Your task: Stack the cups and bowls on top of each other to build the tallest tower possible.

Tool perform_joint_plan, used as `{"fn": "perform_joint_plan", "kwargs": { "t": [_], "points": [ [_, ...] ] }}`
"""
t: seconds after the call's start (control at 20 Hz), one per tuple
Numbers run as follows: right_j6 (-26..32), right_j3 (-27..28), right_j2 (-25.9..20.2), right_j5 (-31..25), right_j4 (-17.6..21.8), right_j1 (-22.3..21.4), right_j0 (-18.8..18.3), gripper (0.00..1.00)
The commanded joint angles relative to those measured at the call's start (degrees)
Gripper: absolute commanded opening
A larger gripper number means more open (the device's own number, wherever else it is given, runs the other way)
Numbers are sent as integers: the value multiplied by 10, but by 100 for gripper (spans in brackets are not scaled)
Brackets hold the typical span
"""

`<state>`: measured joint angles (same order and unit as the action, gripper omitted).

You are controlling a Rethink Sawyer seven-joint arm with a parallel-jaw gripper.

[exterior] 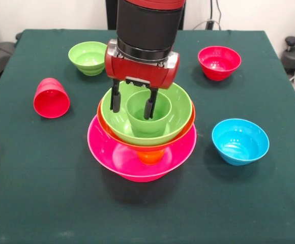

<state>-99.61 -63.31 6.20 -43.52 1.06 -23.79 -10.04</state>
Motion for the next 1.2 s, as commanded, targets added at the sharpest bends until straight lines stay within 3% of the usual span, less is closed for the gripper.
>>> {"fn": "perform_joint_plan", "kwargs": {
  "t": [0.05, 0.6, 1.2],
  "points": [
    [-65, 11, -36, -61, -11, 17, 14, 100],
    [-51, -14, -36, -49, -17, 6, 13, 100],
    [-76, -53, -4, -50, -19, -28, 25, 100]
  ]
}}
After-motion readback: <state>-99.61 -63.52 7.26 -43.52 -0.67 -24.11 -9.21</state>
